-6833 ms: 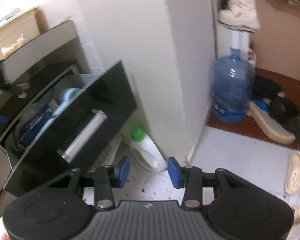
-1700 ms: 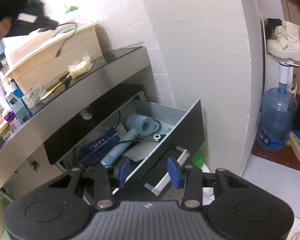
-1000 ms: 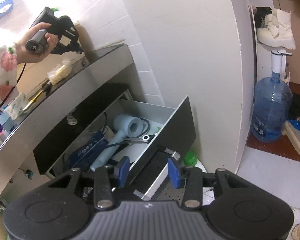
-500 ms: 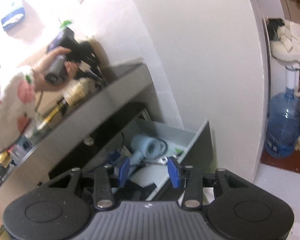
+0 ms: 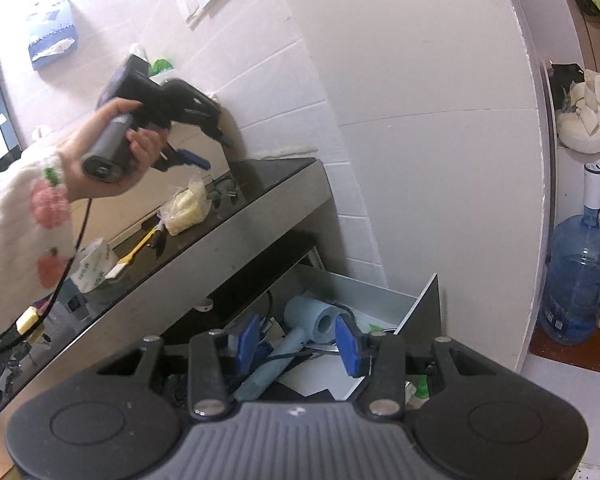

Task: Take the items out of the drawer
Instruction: 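Lift the open left tool away from the cable on the countertop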

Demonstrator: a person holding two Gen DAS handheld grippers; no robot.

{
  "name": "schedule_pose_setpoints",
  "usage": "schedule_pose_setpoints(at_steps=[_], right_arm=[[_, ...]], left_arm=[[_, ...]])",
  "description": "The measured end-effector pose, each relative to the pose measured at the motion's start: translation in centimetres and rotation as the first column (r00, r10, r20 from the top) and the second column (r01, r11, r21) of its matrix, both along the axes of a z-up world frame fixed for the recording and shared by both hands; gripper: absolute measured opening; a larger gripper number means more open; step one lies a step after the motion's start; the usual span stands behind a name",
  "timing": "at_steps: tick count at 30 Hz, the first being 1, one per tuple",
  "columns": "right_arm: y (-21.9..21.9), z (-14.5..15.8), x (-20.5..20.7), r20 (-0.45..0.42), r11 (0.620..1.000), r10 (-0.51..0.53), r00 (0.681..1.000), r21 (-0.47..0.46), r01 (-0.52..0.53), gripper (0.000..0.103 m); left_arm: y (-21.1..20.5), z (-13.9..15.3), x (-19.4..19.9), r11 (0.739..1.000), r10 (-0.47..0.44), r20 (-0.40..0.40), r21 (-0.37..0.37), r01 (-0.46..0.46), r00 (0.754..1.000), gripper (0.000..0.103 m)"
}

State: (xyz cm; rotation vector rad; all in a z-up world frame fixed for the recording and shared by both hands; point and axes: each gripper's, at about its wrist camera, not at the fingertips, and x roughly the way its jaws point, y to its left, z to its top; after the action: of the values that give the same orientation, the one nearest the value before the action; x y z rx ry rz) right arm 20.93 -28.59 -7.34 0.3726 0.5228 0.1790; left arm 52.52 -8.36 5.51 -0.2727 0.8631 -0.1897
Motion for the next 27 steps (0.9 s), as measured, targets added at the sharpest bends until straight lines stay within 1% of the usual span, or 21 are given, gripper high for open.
schedule_pose_setpoints(at_steps=[2, 4, 6, 10, 11, 13, 15, 18, 23, 27], right_arm=[[0.2, 0.2, -0.2, 0.007, 1.000, 0.003, 1.000, -0.002, -0.003, 0.041], [0.4, 0.5, -0.5, 0.014, 1.000, 0.009, 1.000, -0.002, -0.009, 0.041], [0.7, 0.7, -0.8, 0.021, 1.000, 0.017, 1.000, -0.005, -0.016, 0.041], [1.4, 1.2, -1.7, 0.035, 0.999, 0.032, 0.999, -0.015, -0.032, 0.041], [1.6, 1.4, -1.9, 0.039, 0.999, 0.036, 0.999, -0.017, -0.035, 0.041], [2.0, 1.6, -2.3, 0.046, 0.999, 0.044, 0.998, -0.022, -0.043, 0.041], [2.4, 1.9, -2.8, 0.053, 0.998, 0.052, 0.997, -0.028, -0.050, 0.041], [2.9, 2.2, -3.4, 0.063, 0.998, 0.063, 0.996, -0.035, -0.061, 0.041], [4.3, 2.2, -5.7, 0.067, 0.996, 0.081, 0.994, -0.050, -0.078, 0.041], [5.2, 2.0, -6.9, 0.063, 0.995, 0.087, 0.994, -0.050, -0.084, 0.041]], left_arm=[[0.4, 1.2, -1.8, 1.000, -0.022, 0.032, -0.013, 0.022, 0.999, 0.042], [0.9, 2.3, -4.2, 0.999, -0.044, 0.069, -0.014, 0.045, 0.997, 0.047], [1.5, 3.0, -6.7, 0.998, -0.054, 0.111, -0.001, 0.055, 0.992, 0.059], [2.4, 4.0, -12.0, 0.997, -0.076, 0.205, 0.050, 0.067, 0.976, 0.067], [2.8, 4.1, -13.6, 0.996, -0.075, 0.219, 0.058, 0.064, 0.973, 0.071], [3.7, 3.8, -15.9, 0.996, -0.070, 0.245, 0.065, 0.056, 0.967, 0.071], [4.4, 3.3, -18.3, 0.996, -0.068, 0.250, 0.081, 0.049, 0.966, 0.074], [5.4, 1.8, -21.1, 0.995, -0.061, 0.241, 0.093, 0.039, 0.969, 0.075], [6.3, -1.7, -25.0, 0.989, -0.089, 0.204, 0.138, 0.061, 0.975, 0.076], [6.8, -3.6, -28.2, 0.985, -0.106, 0.170, 0.156, 0.080, 0.980, 0.076]])
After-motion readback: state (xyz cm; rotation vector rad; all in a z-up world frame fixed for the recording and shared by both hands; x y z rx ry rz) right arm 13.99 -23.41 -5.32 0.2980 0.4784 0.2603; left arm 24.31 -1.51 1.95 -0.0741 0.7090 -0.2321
